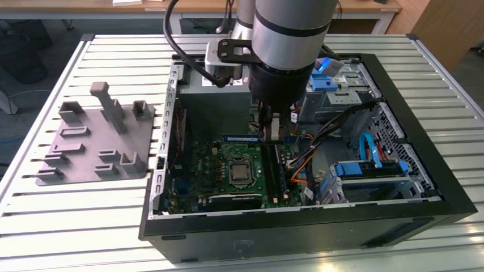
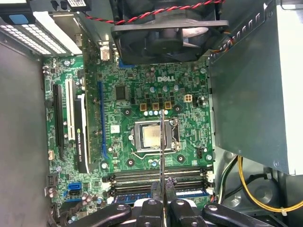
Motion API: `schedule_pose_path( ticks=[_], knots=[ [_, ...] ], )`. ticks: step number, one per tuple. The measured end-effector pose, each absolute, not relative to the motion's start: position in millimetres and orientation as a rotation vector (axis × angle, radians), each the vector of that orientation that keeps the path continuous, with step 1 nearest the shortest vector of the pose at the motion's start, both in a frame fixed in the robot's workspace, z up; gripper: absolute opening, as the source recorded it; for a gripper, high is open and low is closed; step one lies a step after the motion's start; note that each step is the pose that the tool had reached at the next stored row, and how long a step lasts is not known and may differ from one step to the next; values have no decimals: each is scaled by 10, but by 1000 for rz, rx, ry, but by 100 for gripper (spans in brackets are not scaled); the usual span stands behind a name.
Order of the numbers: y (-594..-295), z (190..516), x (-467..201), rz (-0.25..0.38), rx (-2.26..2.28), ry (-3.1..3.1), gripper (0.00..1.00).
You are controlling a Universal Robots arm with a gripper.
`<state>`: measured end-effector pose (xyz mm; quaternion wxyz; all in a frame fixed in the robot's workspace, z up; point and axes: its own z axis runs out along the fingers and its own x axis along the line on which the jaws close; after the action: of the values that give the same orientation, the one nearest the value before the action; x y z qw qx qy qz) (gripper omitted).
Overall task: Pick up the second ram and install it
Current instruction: 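Insert the second ram into the second slot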
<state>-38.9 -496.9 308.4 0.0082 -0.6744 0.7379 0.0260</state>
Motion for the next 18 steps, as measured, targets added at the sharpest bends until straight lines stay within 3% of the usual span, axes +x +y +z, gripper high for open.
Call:
schedule_pose_path(
  ticks=[18],
  knots=[
    [-4969,3082,-389,78,-1816,2535,14]
  ],
)
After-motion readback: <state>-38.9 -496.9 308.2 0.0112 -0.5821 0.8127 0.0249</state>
